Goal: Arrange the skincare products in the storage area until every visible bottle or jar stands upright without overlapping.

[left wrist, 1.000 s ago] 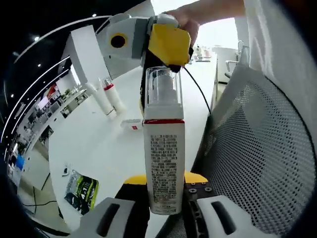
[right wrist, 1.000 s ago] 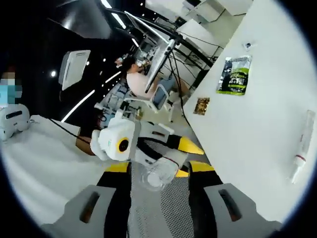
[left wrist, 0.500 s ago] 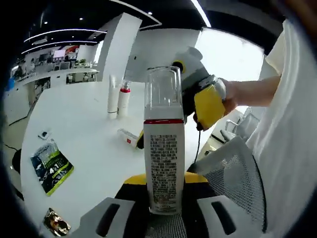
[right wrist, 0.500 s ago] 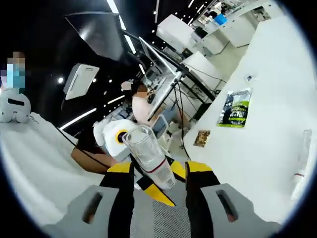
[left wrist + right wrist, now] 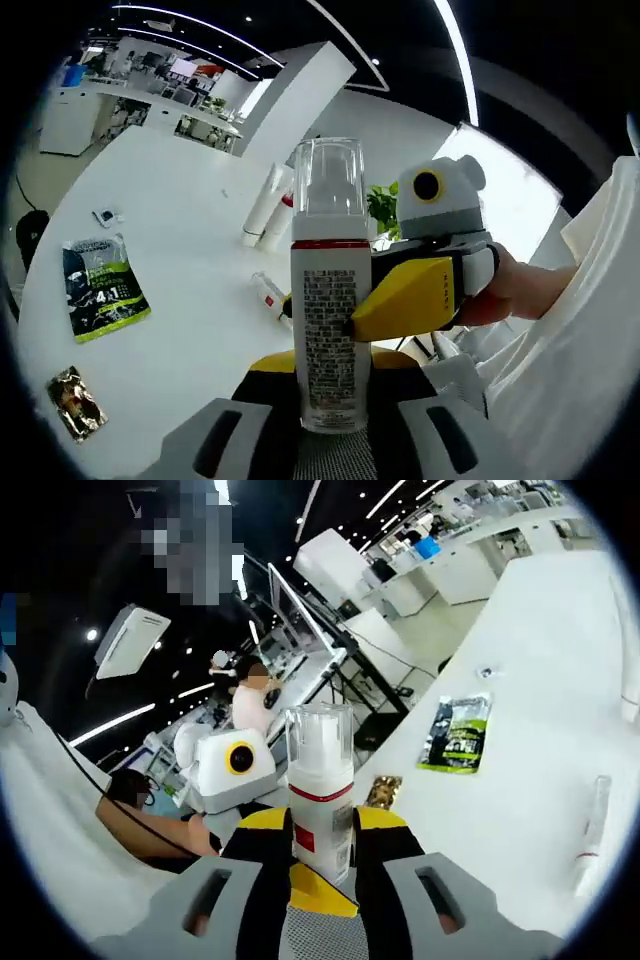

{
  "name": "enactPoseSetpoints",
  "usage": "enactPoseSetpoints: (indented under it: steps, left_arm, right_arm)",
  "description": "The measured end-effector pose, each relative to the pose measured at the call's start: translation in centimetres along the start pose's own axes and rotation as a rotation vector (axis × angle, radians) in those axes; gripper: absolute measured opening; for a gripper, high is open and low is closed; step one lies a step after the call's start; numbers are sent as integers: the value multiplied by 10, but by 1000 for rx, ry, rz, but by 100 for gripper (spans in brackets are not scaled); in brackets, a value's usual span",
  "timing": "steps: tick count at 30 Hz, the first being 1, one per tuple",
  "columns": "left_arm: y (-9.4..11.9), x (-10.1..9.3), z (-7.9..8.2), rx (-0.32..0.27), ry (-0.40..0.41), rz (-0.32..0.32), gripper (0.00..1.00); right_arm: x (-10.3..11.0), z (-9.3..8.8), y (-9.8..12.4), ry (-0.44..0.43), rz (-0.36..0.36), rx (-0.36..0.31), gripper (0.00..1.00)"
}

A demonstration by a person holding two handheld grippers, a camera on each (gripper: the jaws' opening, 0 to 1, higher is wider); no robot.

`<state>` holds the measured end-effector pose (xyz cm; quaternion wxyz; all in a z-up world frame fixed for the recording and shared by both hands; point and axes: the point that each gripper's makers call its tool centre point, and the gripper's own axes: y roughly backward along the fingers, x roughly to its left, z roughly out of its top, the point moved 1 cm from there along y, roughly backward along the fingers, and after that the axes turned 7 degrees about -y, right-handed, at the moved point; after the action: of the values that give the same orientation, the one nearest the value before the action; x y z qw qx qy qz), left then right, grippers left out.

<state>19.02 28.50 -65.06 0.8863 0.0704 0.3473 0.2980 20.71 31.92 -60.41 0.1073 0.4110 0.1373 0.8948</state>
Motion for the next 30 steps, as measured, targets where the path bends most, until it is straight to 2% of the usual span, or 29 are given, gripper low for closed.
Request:
enactPoseSetpoints:
  steps: [1, 3, 6, 11, 15, 21, 26, 28, 30]
  left_arm:
    - [0, 0, 0, 0, -9, 1, 23]
    - [-1, -1, 0, -4, -9, 2, 23]
    - [-5, 1, -4, 12, -46, 31, 23]
    - [-6, 3, -8, 34, -75, 57, 23]
    - [-4, 4, -4, 9, -85, 66, 23]
    - [-2, 17, -1, -5, -132, 165, 23]
    - [-2, 25, -3, 13, -170, 226, 23]
    - [-3, 26, -4, 14, -175, 230, 23]
    - [-1, 29, -1, 1, -208, 259, 23]
  right_arm:
    - [2, 0, -1, 7, -9, 7, 21]
    - [1, -1, 0, 81, -38, 34, 21]
    - [0, -5, -1, 122, -60, 60, 20]
    - [-3, -7, -1, 100, -65, 91, 20]
    - [0, -5, -2, 138, -75, 75, 21]
    - [-4, -1, -6, 182, -136, 52, 21]
    - [-9, -3, -7, 200, -205, 53, 20]
    - [-9, -3, -7, 208, -212, 58, 19]
    - [-9, -2, -6, 197, -205, 54, 18]
